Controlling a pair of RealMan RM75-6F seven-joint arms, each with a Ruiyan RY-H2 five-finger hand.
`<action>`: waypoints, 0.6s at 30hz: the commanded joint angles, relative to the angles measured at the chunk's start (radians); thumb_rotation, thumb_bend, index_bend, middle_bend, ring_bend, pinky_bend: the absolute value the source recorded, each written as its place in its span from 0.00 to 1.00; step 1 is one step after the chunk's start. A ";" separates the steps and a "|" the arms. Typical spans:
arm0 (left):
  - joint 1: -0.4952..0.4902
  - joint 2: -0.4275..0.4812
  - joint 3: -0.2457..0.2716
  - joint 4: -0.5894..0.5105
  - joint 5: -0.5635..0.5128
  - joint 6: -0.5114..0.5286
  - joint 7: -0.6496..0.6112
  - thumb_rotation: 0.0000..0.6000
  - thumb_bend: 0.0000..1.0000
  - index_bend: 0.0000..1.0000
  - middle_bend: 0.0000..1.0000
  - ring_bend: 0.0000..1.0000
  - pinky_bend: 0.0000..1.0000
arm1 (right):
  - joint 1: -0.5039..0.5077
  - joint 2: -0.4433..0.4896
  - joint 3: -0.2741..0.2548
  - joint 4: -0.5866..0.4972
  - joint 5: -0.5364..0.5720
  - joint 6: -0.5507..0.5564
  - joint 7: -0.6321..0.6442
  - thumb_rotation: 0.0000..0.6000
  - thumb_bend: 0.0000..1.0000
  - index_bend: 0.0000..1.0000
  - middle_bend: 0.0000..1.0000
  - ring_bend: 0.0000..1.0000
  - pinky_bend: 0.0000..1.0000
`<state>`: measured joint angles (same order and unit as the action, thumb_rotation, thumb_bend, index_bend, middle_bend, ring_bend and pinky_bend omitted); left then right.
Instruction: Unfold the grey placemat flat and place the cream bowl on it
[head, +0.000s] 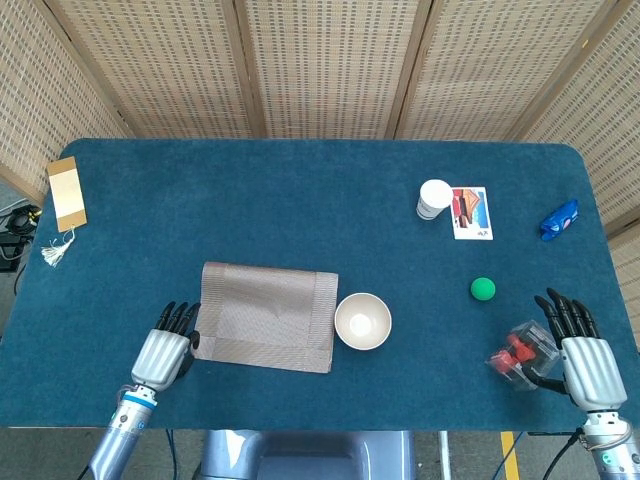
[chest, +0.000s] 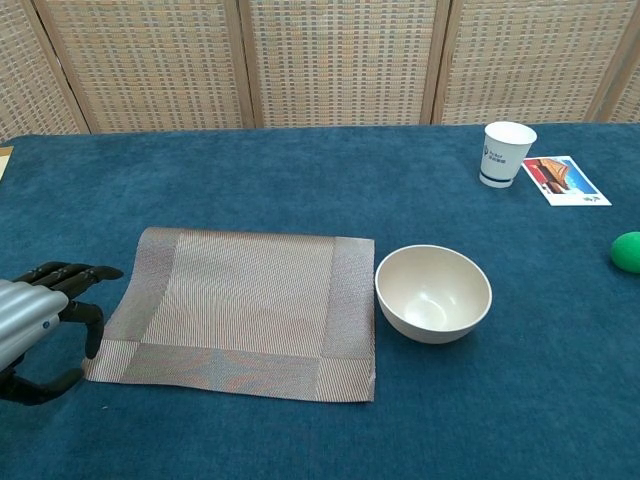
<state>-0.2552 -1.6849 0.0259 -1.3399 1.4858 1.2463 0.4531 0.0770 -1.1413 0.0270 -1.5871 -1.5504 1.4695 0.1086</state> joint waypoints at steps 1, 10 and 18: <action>-0.001 -0.002 -0.001 0.002 -0.003 -0.002 0.002 1.00 0.41 0.52 0.00 0.00 0.00 | 0.000 0.000 0.000 0.000 0.000 0.000 0.001 1.00 0.06 0.03 0.00 0.00 0.00; -0.009 -0.006 -0.005 0.001 -0.019 -0.014 0.011 1.00 0.43 0.52 0.00 0.00 0.00 | 0.000 0.000 -0.002 -0.001 0.000 -0.003 -0.003 1.00 0.06 0.03 0.00 0.00 0.00; -0.012 -0.006 -0.002 -0.005 -0.022 -0.016 0.021 1.00 0.53 0.53 0.00 0.00 0.00 | 0.000 0.000 -0.003 -0.003 -0.003 -0.001 -0.004 1.00 0.06 0.03 0.00 0.00 0.00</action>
<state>-0.2668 -1.6911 0.0242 -1.3442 1.4639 1.2309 0.4740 0.0768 -1.1413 0.0245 -1.5900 -1.5533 1.4680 0.1044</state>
